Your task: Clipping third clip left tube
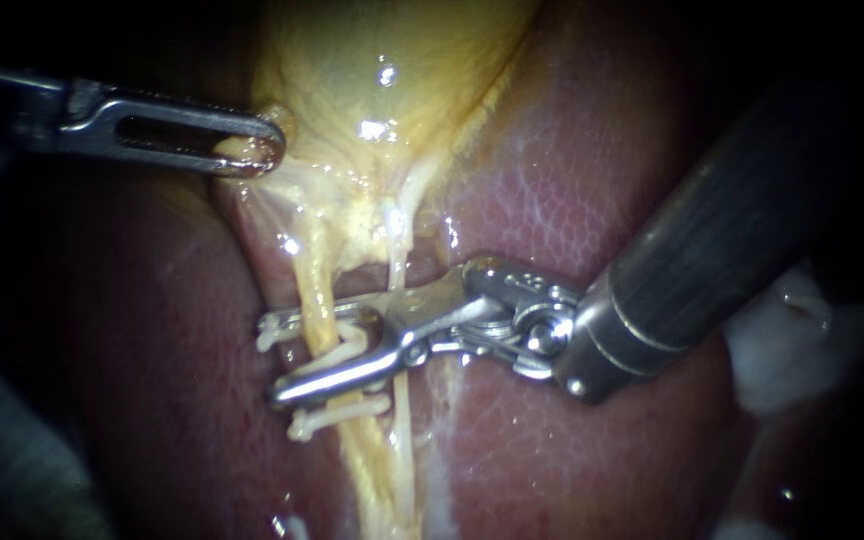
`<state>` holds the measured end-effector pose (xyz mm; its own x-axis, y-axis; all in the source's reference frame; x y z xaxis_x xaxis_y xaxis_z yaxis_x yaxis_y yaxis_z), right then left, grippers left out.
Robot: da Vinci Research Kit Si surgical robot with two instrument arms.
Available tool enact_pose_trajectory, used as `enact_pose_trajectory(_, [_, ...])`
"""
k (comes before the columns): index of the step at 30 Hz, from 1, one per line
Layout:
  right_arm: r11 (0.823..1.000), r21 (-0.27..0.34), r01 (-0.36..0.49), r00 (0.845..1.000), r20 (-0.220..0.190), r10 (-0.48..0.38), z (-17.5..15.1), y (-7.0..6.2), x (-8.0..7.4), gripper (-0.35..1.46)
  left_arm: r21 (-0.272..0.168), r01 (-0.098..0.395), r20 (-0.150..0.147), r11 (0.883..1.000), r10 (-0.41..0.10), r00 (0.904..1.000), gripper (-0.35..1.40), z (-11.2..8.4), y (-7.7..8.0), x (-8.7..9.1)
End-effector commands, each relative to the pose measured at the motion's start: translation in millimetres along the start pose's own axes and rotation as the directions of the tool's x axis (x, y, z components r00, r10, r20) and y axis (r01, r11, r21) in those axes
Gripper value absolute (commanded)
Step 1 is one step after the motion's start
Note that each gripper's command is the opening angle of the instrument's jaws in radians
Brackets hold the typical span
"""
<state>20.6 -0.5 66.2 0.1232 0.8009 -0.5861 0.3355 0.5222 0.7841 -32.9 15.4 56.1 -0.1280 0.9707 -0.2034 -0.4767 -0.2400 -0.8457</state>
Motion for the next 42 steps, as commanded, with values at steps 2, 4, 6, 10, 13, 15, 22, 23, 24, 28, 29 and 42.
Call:
enact_pose_trajectory(2, [1.0, 0.004, -0.003, 1.0, -0.01, 0.003, -0.1, -0.3, 0.9, 0.49, 0.001, 0.0, -0.001, 1.0, 0.0, 1.0, -0.35, 0.1, -0.1, 0.0])
enact_pose_trajectory(4, [1.0, 0.01, -0.006, 1.0, -0.024, 0.006, -0.2, -0.7, 1.6, 0.49, 0.001, 0.0, -0.001, 1.0, 0.0, 1.0, -0.35, 0.1, -0.1, 0.0])
enact_pose_trajectory(6, [1.0, 0.019, -0.008, 0.999, -0.032, 0.008, -0.2, -1.1, 2.0, 0.49, 0.001, 0.0, -0.001, 1.0, 0.0, 1.0, -0.35, 0.1, -0.1, 0.0])
enact_pose_trajectory(10, [0.998, 0.06, -0.01, 0.999, -0.032, 0.012, -0.2, -2.2, 2.5, 0.46, 0.001, 0.0, 0.0, 1.0, 0.0, 1.0, -0.35, 0.1, -0.1, 0.0])
enact_pose_trajectory(13, [0.996, 0.091, -0.008, 0.999, -0.034, 0.011, -0.1, -2.5, 2.6, 0.44, 0.001, 0.0, -0.001, 1.0, 0.0, 1.0, -0.35, 0.1, -0.1, 0.0])
enact_pose_trajectory(15, [0.995, 0.1, -0.013, 0.999, -0.05, 0.018, 0.0, -2.6, 2.8, 0.43, 0.001, 0.0, 0.0, 1.0, 0.0, 1.0, -0.35, 0.1, -0.1, 0.0])
enact_pose_trajectory(22, [0.993, 0.087, -0.074, 0.992, -0.092, 0.082, -0.5, -2.6, 3.8, 0.32, 0.001, 0.0, 0.0, 1.0, 0.0, 1.0, -0.35, 0.1, -0.1, 0.0])
enact_pose_trajectory(23, [0.993, 0.081, -0.081, 0.992, -0.095, 0.089, -0.5, -2.6, 3.8, 0.3, 0.001, 0.0, 0.0, 1.0, 0.0, 1.0, -0.35, 0.1, -0.1, 0.0])
enact_pose_trajectory(24, [0.994, 0.079, -0.081, 0.991, -0.096, 0.089, -0.5, -2.6, 3.8, 0.27, 0.001, 0.0, 0.0, 1.0, 0.0, 1.0, -0.35, 0.1, -0.1, 0.0])
enact_pose_trajectory(28, [0.993, 0.073, -0.094, 0.99, -0.096, 0.101, -0.6, -2.7, 3.8, 0.16, 0.001, 0.0, 0.0, 1.0, 0.0, 1.0, -0.35, 0.1, -0.1, 0.0])
enact_pose_trajectory(29, [0.993, 0.071, -0.094, 0.99, -0.098, 0.1, -0.6, -2.7, 3.8, 0.12, 0.001, 0.0, 0.0, 1.0, 0.0, 1.0, -0.35, 0.0, -0.1, 0.0])
enact_pose_trajectory(42, [0.986, 0.048, -0.16, 0.982, -0.093, 0.164, -1.1, -2.8, 3.5, -0.35, 0.001, 0.0, 0.0, 1.0, 0.0, 1.0, -0.35, 0.0, -0.1, 0.0])
